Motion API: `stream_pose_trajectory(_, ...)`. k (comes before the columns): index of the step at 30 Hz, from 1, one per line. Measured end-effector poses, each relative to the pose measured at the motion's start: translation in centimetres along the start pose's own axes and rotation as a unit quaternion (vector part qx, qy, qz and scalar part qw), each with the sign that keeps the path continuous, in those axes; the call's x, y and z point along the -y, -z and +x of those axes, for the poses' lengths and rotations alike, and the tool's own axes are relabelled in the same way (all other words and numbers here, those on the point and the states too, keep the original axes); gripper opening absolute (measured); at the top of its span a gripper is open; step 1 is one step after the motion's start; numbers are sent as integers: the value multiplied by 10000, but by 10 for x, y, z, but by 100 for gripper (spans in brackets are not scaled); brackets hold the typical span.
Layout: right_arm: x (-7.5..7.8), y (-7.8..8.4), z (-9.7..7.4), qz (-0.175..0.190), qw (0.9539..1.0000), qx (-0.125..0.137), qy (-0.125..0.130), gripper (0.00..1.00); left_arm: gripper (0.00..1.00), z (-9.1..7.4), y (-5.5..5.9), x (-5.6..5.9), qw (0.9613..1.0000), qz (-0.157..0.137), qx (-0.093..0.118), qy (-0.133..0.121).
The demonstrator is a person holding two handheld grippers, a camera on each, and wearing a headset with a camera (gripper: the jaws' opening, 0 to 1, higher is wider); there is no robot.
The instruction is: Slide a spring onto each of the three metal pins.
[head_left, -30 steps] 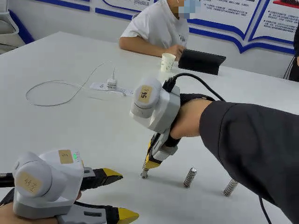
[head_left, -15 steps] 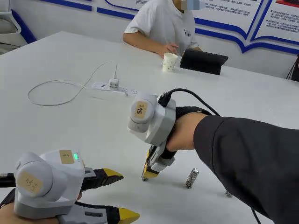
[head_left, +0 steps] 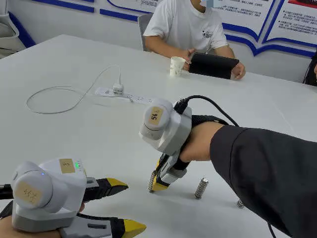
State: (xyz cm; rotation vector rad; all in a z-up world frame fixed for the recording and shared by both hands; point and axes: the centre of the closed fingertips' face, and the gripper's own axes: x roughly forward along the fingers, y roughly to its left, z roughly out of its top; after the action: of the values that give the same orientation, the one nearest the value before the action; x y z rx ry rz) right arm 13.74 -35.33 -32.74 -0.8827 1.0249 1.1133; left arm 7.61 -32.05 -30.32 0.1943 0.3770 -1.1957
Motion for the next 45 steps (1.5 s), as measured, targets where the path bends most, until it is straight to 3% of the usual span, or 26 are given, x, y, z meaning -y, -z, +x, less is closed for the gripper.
stream_pose_trajectory(14, 2, 13, -29, 337, 9973, 611, 222, 27, 56, 2, -8, 0, 10000, 28, 13, 3)
stream_pose_trajectory(20, 6, 22, -44, 593, 9924, 997, 408, 33, 58, 2, -8, 0, 10000, 29, -7, 3)
stream_pose_trajectory(28, 8, 43, -60, 816, 9864, 1255, 682, 43, 59, 3, -10, -1, 10000, 27, -18, -5)
stream_pose_trajectory(36, 15, 59, -81, 1166, 9745, 1638, 997, 51, 61, 3, -11, -2, 10000, 15, -27, -20)
stream_pose_trajectory(45, 17, 89, -98, 1625, 9585, 1951, 1294, 54, 63, 2, -12, -4, 10000, -31, -31, -58)
